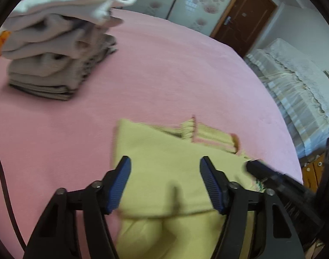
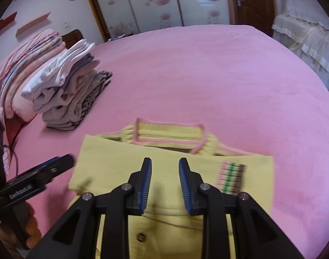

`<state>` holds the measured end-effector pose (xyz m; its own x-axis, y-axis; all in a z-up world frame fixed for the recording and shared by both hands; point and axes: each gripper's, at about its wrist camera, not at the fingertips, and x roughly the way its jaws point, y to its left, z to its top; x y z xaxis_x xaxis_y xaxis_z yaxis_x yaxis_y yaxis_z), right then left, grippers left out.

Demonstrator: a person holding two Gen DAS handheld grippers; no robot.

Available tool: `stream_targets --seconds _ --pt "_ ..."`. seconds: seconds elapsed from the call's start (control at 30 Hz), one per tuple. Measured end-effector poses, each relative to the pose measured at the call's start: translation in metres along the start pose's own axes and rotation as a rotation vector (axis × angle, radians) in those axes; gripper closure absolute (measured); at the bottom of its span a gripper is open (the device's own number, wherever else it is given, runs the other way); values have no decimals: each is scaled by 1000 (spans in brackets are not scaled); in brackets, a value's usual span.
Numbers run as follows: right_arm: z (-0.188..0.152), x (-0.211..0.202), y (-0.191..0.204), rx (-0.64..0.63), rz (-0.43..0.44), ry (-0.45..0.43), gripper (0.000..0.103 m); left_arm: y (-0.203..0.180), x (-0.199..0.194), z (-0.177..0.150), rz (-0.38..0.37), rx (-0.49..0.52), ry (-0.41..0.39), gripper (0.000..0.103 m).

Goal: Fold small clothes

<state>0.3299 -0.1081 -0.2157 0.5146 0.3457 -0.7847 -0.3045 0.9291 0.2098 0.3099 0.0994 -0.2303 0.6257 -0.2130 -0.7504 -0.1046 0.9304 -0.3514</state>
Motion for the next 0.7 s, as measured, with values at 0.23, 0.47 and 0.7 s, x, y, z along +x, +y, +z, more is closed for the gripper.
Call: stream_targets --seconds 0.23,0.47,0.7 --pt "-11 34 -13 2 -63 72 77 0 45 -9 81 52 63 47" --pt "-23 21 -76 31 -195 75 92 6 48 -11 120 121 78 49" --pt "-27 15 -96 83 -236 71 97 3 49 -15 135 170 80 49"
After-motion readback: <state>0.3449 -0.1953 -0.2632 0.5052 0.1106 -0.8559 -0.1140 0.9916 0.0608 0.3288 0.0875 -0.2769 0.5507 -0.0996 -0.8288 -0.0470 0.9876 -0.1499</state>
